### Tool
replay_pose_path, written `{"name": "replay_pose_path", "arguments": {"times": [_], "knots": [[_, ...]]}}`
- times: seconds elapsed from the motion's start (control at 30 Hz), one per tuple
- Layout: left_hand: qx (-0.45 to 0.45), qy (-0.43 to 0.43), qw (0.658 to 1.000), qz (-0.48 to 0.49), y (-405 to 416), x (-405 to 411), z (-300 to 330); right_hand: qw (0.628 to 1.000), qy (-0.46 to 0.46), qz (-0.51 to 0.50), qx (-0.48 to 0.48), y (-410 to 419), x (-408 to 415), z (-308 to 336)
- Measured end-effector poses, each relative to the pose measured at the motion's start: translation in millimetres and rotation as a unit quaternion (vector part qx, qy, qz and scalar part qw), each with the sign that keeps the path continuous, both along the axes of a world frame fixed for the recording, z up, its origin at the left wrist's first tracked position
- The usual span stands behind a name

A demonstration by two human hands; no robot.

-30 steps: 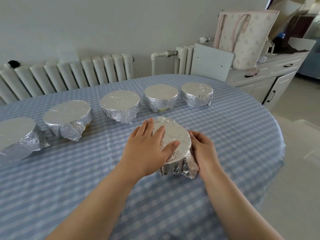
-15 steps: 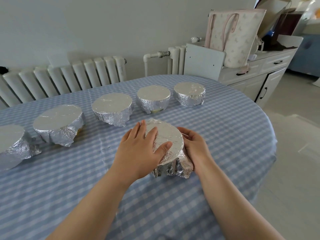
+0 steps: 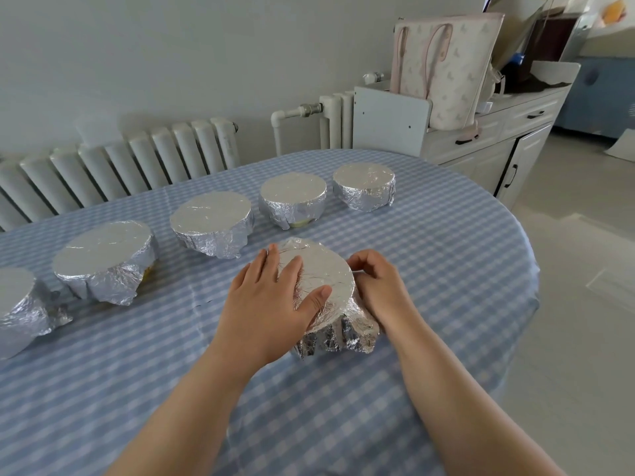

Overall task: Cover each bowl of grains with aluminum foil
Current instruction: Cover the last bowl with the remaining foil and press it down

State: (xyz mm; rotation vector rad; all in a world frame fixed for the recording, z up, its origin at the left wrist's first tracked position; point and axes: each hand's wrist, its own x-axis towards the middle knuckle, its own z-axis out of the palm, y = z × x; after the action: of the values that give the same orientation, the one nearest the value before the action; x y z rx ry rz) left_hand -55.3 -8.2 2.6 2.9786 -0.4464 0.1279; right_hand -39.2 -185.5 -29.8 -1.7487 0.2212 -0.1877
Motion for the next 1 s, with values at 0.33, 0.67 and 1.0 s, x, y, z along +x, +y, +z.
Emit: {"name": "replay_pose_path", "arguments": {"times": [0.33, 0.67, 1.0], "knots": [[0.014, 0.015, 1.0, 0.01, -3, 0, 2, 0.994, -0.028, 0.028, -0.101, 12, -46, 1], [-0.005, 0.024, 0.996, 0.088, -14, -12, 7, 0.997, -0.015, -0.039, -0.062, 27, -32, -2], [0.039, 0.064, 0.997, -0.019, 38, -10, 18, 0.996, -0.017, -0.009, -0.083, 28, -24, 3]]}}
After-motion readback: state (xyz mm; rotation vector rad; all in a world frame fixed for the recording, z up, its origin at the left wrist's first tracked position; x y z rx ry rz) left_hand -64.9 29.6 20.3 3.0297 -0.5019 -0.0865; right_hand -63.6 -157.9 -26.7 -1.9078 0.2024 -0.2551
